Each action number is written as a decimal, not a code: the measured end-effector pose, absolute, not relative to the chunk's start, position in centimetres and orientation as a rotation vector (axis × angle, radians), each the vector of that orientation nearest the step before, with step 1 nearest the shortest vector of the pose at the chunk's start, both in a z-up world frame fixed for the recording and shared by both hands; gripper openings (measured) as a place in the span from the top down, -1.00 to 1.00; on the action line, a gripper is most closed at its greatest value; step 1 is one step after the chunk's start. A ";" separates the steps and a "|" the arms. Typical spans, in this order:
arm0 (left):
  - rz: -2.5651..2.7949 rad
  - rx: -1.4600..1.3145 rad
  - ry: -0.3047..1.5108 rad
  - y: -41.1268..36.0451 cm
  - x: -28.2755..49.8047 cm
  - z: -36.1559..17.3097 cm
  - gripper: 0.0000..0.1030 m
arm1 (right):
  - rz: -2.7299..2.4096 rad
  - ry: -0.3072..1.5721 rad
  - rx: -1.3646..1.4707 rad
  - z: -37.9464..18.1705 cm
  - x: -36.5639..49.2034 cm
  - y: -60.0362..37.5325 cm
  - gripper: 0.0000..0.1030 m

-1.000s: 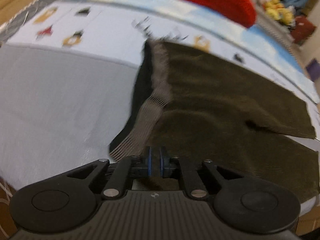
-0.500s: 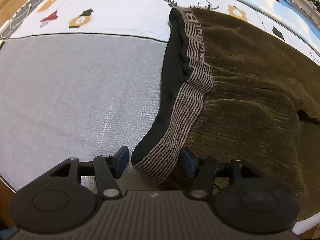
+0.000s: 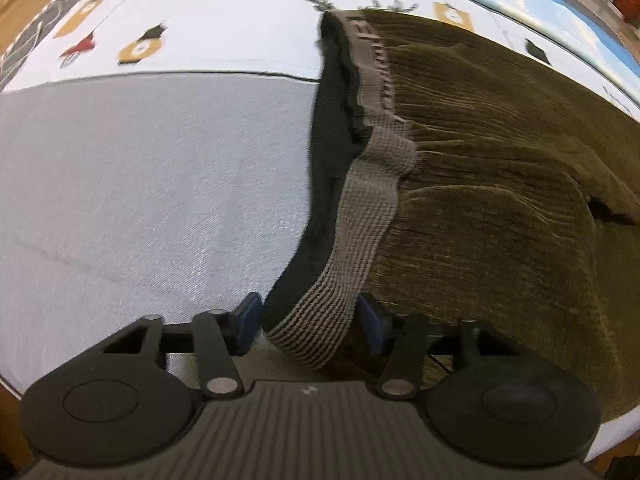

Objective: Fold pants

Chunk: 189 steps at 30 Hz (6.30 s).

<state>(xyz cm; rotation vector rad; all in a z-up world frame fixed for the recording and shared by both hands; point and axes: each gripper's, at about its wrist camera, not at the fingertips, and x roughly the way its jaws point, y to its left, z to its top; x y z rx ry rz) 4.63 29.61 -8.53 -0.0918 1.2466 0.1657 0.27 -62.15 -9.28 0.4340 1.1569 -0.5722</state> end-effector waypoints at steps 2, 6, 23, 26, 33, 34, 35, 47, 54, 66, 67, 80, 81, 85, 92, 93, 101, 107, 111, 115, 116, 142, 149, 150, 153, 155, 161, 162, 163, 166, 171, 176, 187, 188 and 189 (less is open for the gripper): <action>0.147 -0.048 1.236 29.0 4.5 -8.5 0.18 | -0.583 1.140 0.428 -9.1 0.2 -62.1 0.41; 0.126 -0.014 1.202 28.8 4.0 -7.3 0.69 | -0.578 1.042 0.473 -7.9 -0.2 -62.4 0.66; 0.132 0.062 1.135 27.5 2.7 -4.2 0.47 | -0.700 0.965 0.319 -6.4 0.3 -62.2 0.56; 0.031 0.051 1.108 26.2 3.2 -4.0 0.47 | -0.629 0.923 0.334 -5.6 0.1 -61.8 0.56; -0.027 0.245 1.324 23.7 3.3 -8.4 0.39 | -0.435 1.182 0.294 -9.4 1.5 -59.8 0.21; -0.014 0.227 1.320 23.7 3.4 -8.0 0.39 | -0.434 1.171 0.255 -9.0 1.7 -59.4 0.21; -0.016 0.220 1.288 23.5 3.4 -7.3 0.39 | -0.437 1.152 0.235 -8.7 1.7 -59.1 0.21; -0.240 0.407 1.345 18.3 1.9 -9.3 -0.06 | -0.390 1.200 0.180 -9.4 2.4 -57.0 0.18; -0.173 0.243 1.175 19.6 2.6 -5.6 -0.05 | -0.384 0.884 0.244 -4.1 2.2 -56.2 0.18; 0.000 0.161 0.936 17.8 6.2 -0.7 -0.05 | -0.256 0.626 0.219 2.0 2.8 -50.3 0.13; 0.015 0.153 0.923 17.7 6.4 -0.4 -0.05 | -0.247 0.620 0.211 2.3 3.1 -49.8 0.12; -0.044 0.066 0.846 14.2 8.7 0.5 -0.27 | -0.158 0.550 0.132 3.5 7.6 -42.8 -0.09; -0.046 0.065 0.851 13.9 8.9 0.4 -0.26 | -0.145 0.555 0.137 3.5 7.9 -42.4 -0.09; -0.042 0.018 0.880 13.5 10.0 0.2 -0.27 | -0.123 0.545 0.163 4.0 9.0 -41.2 -0.09; 0.034 -0.016 0.900 14.2 11.1 0.2 -0.25 | -0.085 0.544 0.222 4.3 10.2 -39.6 -0.09; 0.047 -0.019 0.901 14.3 11.2 0.2 -0.25 | -0.080 0.545 0.233 4.4 10.4 -39.4 -0.09; 0.054 -0.365 0.822 18.6 11.8 3.2 0.95 | -0.037 0.569 0.258 4.3 11.3 -36.6 0.05; 0.124 -0.319 0.773 18.3 18.1 4.7 0.87 | 0.050 0.546 0.102 4.7 12.2 -33.0 0.53; 0.138 -0.233 0.779 18.2 20.6 1.3 0.62 | 0.065 0.557 0.112 4.8 12.9 -32.6 0.52; 0.202 -0.075 0.908 17.9 23.3 -3.6 -0.06 | 0.055 0.557 0.120 4.8 13.6 -32.8 0.52; 0.214 -0.047 0.903 18.0 23.8 -4.2 -0.39 | 0.051 0.558 0.117 4.7 13.8 -32.8 0.52; 0.050 0.052 0.977 19.2 29.2 -9.5 1.00 | -0.002 0.643 0.096 2.8 15.7 -33.4 0.52; 0.074 0.064 0.971 18.3 28.0 -7.8 0.98 | -0.030 0.650 0.101 2.8 15.5 -33.9 0.52; 0.077 0.068 0.967 18.1 27.7 -7.3 0.99 | -0.036 0.651 0.108 2.9 15.4 -34.1 0.52; 0.082 0.049 0.954 17.7 26.2 -5.5 0.99 | -0.054 0.660 0.137 2.9 15.3 -34.5 0.52; 0.082 0.021 0.970 17.5 24.7 -3.9 1.00 | -0.063 0.660 0.160 3.1 15.2 -34.7 0.52; 0.066 0.009 0.962 16.3 17.1 2.5 1.00 | -0.062 0.656 0.214 3.9 14.9 -34.6 0.52; 0.050 -0.006 0.953 16.3 15.2 3.4 1.00 | -0.061 0.653 0.220 4.1 14.8 -34.5 0.52; 0.038 -0.027 0.950 16.3 13.8 3.9 1.00 | -0.060 0.650 0.227 4.2 14.6 -34.5 0.52; 0.019 -0.122 0.961 16.7 10.3 3.3 1.00 | -0.060 0.651 0.266 4.6 13.8 -34.4 0.52; 0.038 -0.087 0.975 17.1 8.5 1.7 1.00 | -0.052 0.625 0.306 6.0 12.3 -34.0 0.50; 0.032 -0.186 0.922 18.4 8.7 2.7 0.91 | -0.017 0.588 0.278 8.1 11.9 -34.4 0.25; 0.153 -0.210 0.856 20.8 21.5 -0.8 0.81 | -0.023 0.645 0.221 5.2 13.8 -35.6 0.21; 0.164 -0.204 0.863 20.7 22.5 -1.7 0.78 | -0.024 0.658 0.217 4.8 14.2 -35.7 0.21; 0.176 -0.181 0.869 20.4 23.4 -2.5 0.71 | -0.024 0.668 0.225 4.5 14.4 -35.8 0.21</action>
